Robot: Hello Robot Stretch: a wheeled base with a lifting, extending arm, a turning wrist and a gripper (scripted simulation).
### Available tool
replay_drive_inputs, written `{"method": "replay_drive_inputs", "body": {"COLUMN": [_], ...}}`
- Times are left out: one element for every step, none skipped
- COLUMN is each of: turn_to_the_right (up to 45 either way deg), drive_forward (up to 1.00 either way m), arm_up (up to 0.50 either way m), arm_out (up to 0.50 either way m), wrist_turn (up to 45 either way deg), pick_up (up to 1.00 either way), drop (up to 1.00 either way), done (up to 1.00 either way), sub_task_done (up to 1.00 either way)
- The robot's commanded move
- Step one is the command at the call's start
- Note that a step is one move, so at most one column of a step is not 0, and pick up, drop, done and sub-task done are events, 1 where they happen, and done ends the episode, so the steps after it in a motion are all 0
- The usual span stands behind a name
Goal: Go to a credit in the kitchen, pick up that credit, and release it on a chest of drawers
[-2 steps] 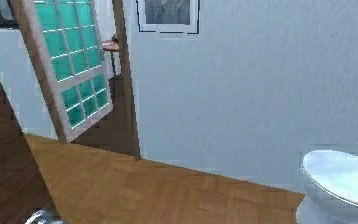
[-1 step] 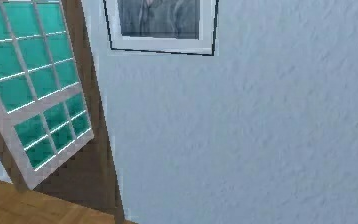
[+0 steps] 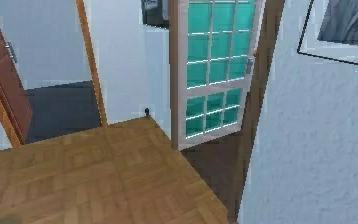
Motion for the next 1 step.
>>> {"method": "replay_drive_inputs", "body": {"turn_to_the_right": [0.0], "drive_forward": [0.55], "arm_up": [0.00], "arm_out": [0.00], "wrist_turn": [0.0], "pick_up": [0.00], "drop": [0.00], "done": [0.00], "sub_task_done": [0.00]}}
